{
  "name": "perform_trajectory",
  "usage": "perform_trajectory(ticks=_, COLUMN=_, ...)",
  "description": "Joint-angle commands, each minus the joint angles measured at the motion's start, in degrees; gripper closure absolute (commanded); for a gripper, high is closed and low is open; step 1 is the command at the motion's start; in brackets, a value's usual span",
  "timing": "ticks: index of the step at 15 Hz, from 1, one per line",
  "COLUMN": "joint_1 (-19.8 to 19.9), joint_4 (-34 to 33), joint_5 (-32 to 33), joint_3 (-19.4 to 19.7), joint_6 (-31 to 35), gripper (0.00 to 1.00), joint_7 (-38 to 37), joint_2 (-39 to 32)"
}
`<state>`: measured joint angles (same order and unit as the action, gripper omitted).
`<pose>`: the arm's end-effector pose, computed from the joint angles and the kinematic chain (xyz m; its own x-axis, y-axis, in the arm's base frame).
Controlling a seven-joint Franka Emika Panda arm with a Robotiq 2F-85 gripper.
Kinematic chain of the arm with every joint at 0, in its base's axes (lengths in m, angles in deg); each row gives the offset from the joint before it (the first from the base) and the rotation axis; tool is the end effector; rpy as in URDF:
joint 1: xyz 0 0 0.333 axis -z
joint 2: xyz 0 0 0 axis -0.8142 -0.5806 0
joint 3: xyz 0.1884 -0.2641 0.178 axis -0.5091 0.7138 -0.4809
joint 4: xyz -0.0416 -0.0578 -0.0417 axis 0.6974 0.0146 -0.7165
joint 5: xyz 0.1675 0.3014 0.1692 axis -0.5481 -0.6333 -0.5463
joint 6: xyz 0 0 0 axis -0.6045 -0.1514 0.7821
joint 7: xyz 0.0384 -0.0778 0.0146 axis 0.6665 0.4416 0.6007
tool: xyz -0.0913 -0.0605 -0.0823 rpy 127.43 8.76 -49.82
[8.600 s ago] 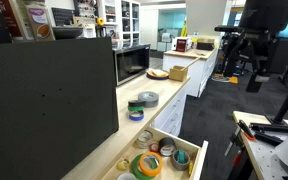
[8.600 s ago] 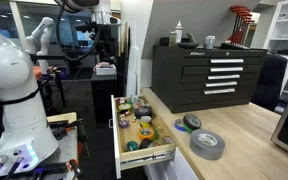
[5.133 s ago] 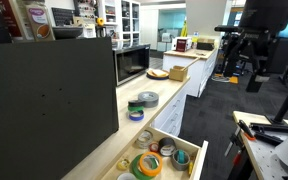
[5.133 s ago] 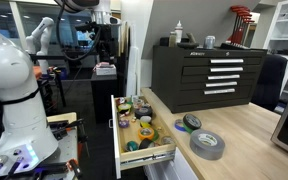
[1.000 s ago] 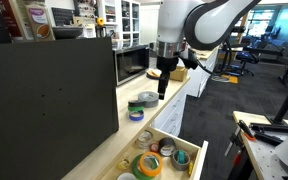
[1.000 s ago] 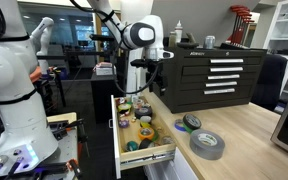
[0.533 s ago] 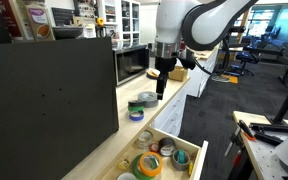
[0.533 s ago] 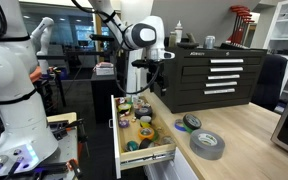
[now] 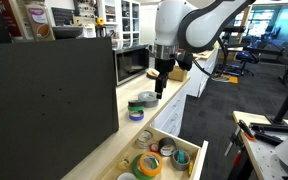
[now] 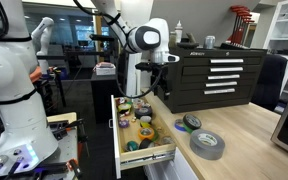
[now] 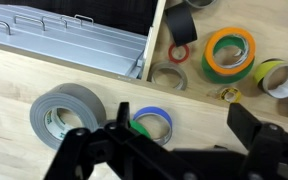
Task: Place the black masking tape in the open drawer
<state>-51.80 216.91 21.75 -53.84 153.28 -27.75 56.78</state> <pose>0.5240 -0.0377 0.3488 0.9981 0.0073 0.0606 -0.0009 -0.9909 0.1342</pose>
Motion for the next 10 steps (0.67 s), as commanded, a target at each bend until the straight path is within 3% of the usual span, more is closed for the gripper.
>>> perform_trajectory(ticks=1, joint_1=0.04, joint_4=-3.86, joint_5=0.3, joint_3=1.78, joint_6=1.14, gripper=0.0, joint_7=-2.5, joint_2=-4.5)
perform_trajectory(ticks=10, joint_1=0.11, joint_4=-15.29, joint_5=0.49, joint_3=5.06, joint_6=3.74, gripper=0.0, joint_7=-0.55, joint_2=-17.75)
